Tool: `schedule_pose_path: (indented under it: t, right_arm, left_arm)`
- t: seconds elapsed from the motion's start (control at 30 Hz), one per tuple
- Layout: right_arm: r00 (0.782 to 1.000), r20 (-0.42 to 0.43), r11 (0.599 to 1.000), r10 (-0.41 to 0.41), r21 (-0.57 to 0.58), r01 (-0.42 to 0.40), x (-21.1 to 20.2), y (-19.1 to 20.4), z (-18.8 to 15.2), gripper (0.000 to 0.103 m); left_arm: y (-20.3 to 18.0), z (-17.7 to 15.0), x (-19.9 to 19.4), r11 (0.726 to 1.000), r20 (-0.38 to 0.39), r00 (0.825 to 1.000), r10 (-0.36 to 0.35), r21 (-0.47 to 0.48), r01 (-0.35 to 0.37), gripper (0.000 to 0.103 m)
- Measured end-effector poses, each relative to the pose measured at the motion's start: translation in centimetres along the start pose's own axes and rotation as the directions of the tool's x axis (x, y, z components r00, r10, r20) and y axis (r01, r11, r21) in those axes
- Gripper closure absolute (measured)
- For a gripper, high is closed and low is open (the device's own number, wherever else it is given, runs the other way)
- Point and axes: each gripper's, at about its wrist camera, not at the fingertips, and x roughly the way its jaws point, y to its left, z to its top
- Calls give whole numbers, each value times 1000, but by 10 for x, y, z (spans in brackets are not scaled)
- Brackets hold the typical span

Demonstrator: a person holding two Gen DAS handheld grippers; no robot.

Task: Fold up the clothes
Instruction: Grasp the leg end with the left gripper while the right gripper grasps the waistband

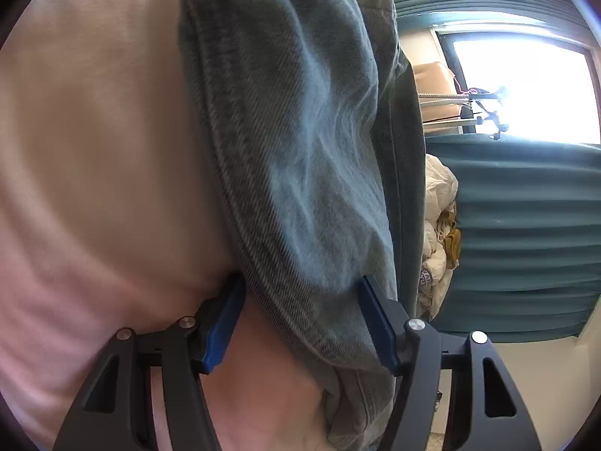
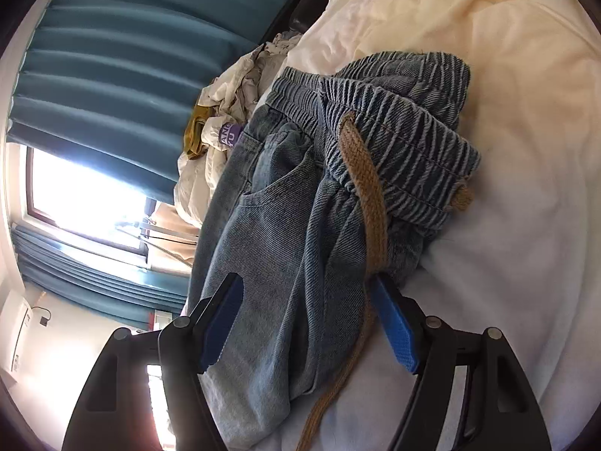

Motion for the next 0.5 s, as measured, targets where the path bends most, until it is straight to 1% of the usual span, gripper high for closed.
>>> schedule_pose_path:
  t: [0.07,0.1,0.13,0.17,0.23,0.33,0.4,0.43,0.47,0.5]
  right_arm:
    - [999,7,997,-38,66,37,2,-6,-2,32]
    - [996,11,992,-84,92,83,0,-8,-5,32]
    - [992,12,987,-126,100,124,-2,-9,-8,32]
    - [990,15,986,-138,97,136,-4,-9,-10,32]
    - [993,27,991,-114,69,112,-1,-7,-10,31]
    - [995,43,995,-95,17,94,19,-6,4,31]
    - [995,61,997,-83,9,82,31,-12,10,31]
    - [995,71,998,-70,3,70,36,-15,12,31]
    - [994,80,997,-70,-20,72,38,-14,13,31]
    - [993,88,996,-74,-50,79,40,-12,13,32]
  left_arm:
    - [-6,3,6,1000,30,1000,9,27,-9,40]
    - [-8,4,8,999,44,999,15,40,-17,42]
    - [-8,4,8,998,54,998,25,48,-27,44]
    - [-7,6,9,998,60,998,30,48,-33,48]
    - [-7,10,10,998,73,997,41,49,-44,52]
    - [-6,17,13,998,82,996,34,48,-38,59]
    - [-5,20,15,997,87,995,48,52,-52,71]
    - [-6,20,15,996,89,994,56,58,-61,74]
    - [-8,20,14,995,97,993,61,74,-69,79]
    - [-10,17,12,993,112,991,69,88,-79,87]
